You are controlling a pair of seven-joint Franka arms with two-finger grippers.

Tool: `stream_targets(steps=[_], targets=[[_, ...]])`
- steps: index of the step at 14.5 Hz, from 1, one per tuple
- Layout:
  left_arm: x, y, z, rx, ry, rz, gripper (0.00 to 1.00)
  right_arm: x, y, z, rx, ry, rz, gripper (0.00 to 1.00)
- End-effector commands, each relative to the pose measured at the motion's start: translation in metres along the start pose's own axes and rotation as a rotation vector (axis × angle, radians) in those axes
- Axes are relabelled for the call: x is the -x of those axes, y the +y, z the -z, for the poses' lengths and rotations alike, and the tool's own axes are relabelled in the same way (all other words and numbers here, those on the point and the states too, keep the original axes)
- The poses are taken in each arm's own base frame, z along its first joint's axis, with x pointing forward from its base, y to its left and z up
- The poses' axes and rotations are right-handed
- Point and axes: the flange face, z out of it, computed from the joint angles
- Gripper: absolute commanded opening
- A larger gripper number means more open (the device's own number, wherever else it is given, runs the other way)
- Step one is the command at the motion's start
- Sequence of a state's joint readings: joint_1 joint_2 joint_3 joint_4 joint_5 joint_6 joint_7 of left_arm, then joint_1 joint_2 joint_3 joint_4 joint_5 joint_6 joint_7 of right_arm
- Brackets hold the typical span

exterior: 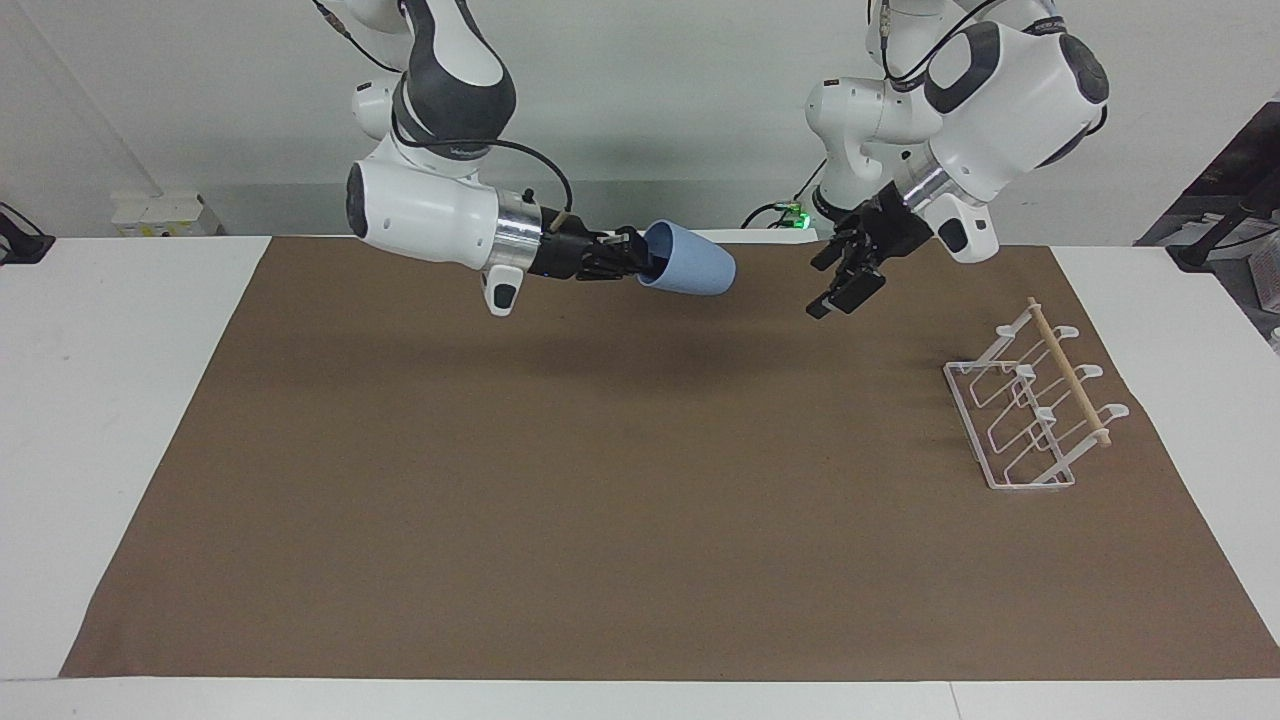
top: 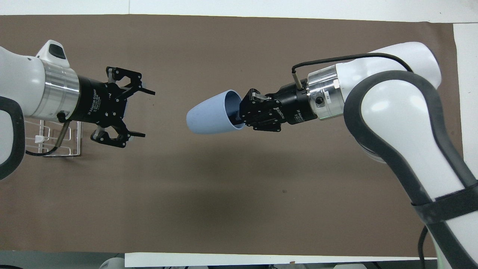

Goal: Hang cup on cup holder
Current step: 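Grasp the cup with the left gripper while the right gripper releases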

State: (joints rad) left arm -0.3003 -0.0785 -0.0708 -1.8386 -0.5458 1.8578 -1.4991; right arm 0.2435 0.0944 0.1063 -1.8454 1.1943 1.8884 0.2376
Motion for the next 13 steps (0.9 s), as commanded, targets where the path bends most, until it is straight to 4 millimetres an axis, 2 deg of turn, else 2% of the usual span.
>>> stream_targets(steps=[1,4,9,11,13], targets=[[0.015,-0.009,-0.004,0.018,-0.029,0.071,1.0,0.008,0.009,-0.006,-0.068,0.022,-0.087,0.0],[0.028,-0.011,-0.01,0.006,-0.039,0.109,1.0,0.015,0.004,-0.022,-0.059,0.027,-0.081,0.0],[0.05,-0.013,-0.019,0.027,-0.042,0.117,1.0,0.019,0.001,-0.032,-0.053,0.03,-0.092,0.0],[0.052,-0.013,-0.02,0.034,-0.042,0.133,1.0,0.02,0.001,-0.032,-0.053,0.03,-0.094,0.0],[0.063,-0.016,-0.026,0.026,-0.043,0.133,1.0,0.019,0.002,-0.033,-0.052,0.027,-0.109,0.0]])
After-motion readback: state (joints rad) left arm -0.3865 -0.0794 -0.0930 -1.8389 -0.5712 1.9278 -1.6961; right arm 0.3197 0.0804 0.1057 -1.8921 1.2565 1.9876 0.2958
